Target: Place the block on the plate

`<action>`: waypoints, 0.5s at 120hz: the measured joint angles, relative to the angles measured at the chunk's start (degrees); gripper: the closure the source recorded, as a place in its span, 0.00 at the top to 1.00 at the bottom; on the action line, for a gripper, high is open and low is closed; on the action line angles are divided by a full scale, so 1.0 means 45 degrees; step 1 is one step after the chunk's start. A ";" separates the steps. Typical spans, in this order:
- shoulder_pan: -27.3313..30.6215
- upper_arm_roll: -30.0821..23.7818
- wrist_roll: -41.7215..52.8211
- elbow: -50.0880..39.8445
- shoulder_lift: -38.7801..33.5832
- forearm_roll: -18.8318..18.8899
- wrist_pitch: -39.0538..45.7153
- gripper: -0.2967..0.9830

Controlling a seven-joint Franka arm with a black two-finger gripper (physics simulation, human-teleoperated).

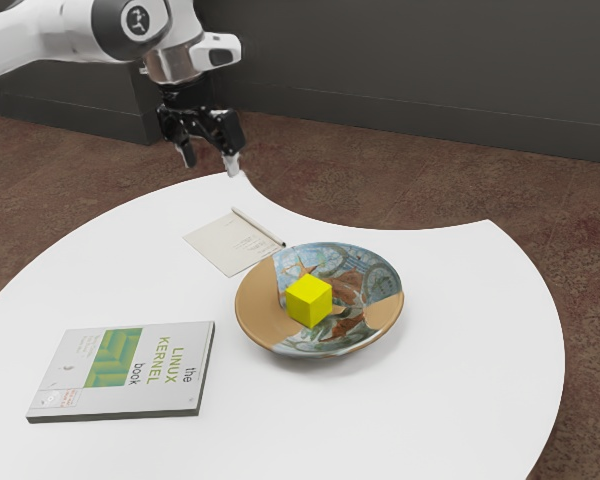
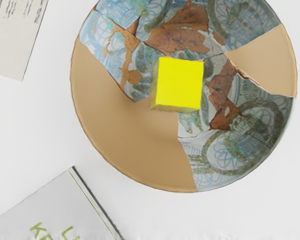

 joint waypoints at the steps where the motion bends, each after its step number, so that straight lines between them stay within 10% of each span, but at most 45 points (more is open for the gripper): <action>1: 0.0066 0.0004 -0.0005 -0.0042 -0.0036 0.0029 -0.0061 0.76; 60: 0.0270 0.3244 0.0115 -0.2328 -0.1331 0.0597 -0.0629 0.77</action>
